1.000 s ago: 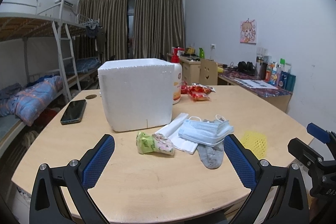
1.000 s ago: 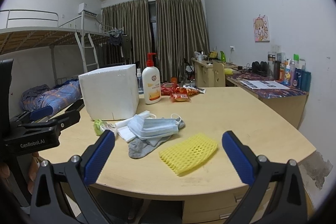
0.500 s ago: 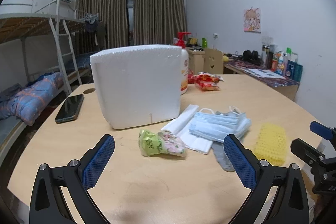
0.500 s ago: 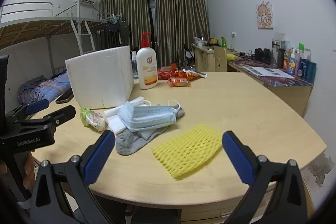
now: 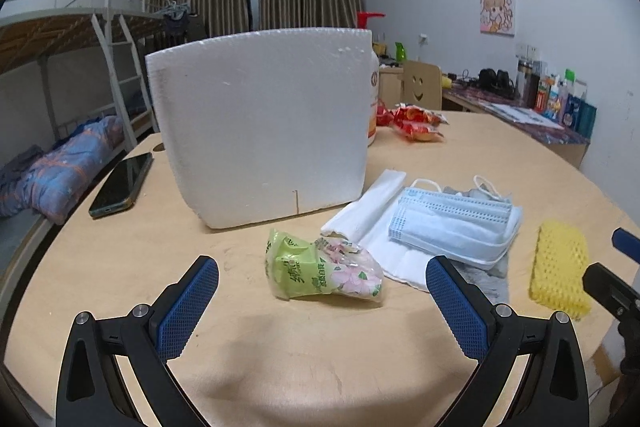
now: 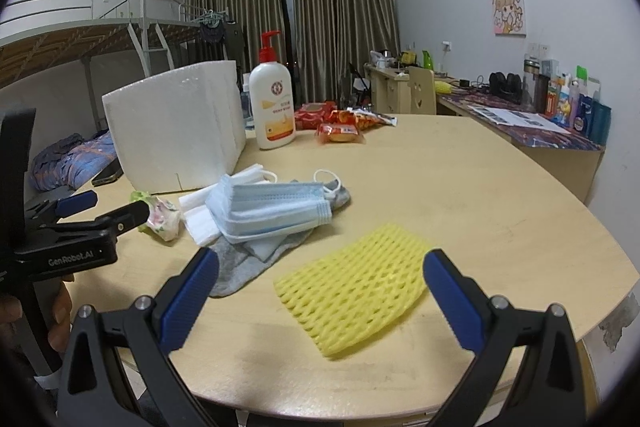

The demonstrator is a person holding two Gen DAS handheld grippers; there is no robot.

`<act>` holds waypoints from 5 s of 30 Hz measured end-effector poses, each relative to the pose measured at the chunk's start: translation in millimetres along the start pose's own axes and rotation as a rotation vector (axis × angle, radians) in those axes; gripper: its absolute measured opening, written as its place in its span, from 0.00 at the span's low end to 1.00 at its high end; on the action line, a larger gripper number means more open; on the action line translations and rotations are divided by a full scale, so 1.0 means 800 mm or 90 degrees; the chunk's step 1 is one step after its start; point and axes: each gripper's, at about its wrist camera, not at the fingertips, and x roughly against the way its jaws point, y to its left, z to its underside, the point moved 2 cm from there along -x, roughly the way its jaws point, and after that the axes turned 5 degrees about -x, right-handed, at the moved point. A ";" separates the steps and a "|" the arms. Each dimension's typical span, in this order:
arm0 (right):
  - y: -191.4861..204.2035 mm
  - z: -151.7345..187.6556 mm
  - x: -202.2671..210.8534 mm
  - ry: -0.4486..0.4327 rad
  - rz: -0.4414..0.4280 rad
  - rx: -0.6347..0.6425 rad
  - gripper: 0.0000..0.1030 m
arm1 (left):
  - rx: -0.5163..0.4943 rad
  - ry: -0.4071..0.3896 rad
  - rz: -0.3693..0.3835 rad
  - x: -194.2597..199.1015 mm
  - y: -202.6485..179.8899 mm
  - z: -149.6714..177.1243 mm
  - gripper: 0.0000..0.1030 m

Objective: Organize soft objects
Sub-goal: 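Reach the left tool to the snack bag while the right tool approaches the yellow net, then close the left gripper on the snack bag while the right gripper grasps the yellow net, then lift the snack bag and yellow net and carry both over the foam box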

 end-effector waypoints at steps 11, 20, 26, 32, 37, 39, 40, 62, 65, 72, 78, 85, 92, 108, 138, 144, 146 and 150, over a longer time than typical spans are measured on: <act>-0.017 0.001 -0.021 0.028 0.012 -0.017 1.00 | -0.026 0.059 -0.012 -0.037 -0.009 -0.008 1.00; -0.024 0.002 -0.034 0.056 0.031 -0.011 1.00 | -0.029 0.115 -0.019 -0.063 -0.004 -0.010 0.96; -0.027 0.002 -0.038 0.068 0.043 -0.007 1.00 | -0.020 0.153 -0.010 -0.077 0.000 -0.006 0.85; -0.029 0.003 -0.046 0.086 0.063 -0.006 1.00 | -0.016 0.163 0.007 -0.082 0.000 -0.004 0.68; -0.031 0.005 -0.048 0.094 0.080 0.002 1.00 | -0.022 0.154 0.003 -0.079 -0.001 -0.004 0.63; -0.030 0.007 -0.049 0.100 0.082 0.004 1.00 | -0.014 0.148 0.004 -0.077 0.002 -0.005 0.62; -0.031 0.008 -0.051 0.104 0.084 0.004 1.00 | -0.012 0.145 0.005 -0.076 0.002 -0.005 0.61; -0.030 0.011 -0.067 0.148 0.093 -0.015 0.97 | 0.012 0.085 0.050 -0.055 0.014 -0.005 0.61; -0.025 0.010 -0.068 0.152 0.079 -0.010 0.91 | 0.014 0.082 0.055 -0.052 0.015 -0.005 0.61; -0.018 0.012 -0.061 0.147 0.055 -0.001 0.73 | 0.014 0.076 0.058 -0.048 0.017 -0.004 0.61; 0.003 0.012 -0.053 0.137 0.014 0.015 0.22 | 0.014 0.069 0.058 -0.046 0.017 -0.005 0.61; 0.000 0.006 -0.038 0.102 0.029 0.012 0.13 | 0.018 0.046 0.065 -0.038 0.017 -0.006 0.60; -0.006 -0.006 -0.023 0.070 0.032 0.001 0.12 | 0.031 0.025 0.076 -0.027 0.021 -0.007 0.60; 0.006 -0.035 0.018 -0.014 0.009 0.024 0.12 | 0.013 -0.053 0.049 0.043 0.024 -0.028 0.60; 0.061 -0.062 0.082 -0.122 -0.074 0.075 0.12 | -0.007 -0.161 -0.034 0.171 0.037 -0.036 0.60; 0.073 -0.064 0.091 -0.134 -0.094 0.085 0.12 | -0.008 -0.185 -0.046 0.201 0.042 -0.030 0.60; 0.080 -0.064 0.094 -0.137 -0.099 0.089 0.12 | -0.007 -0.192 -0.048 0.210 0.045 -0.027 0.60; 0.091 -0.066 0.097 -0.144 -0.113 0.099 0.12 | -0.007 -0.196 -0.056 0.221 0.052 -0.024 0.60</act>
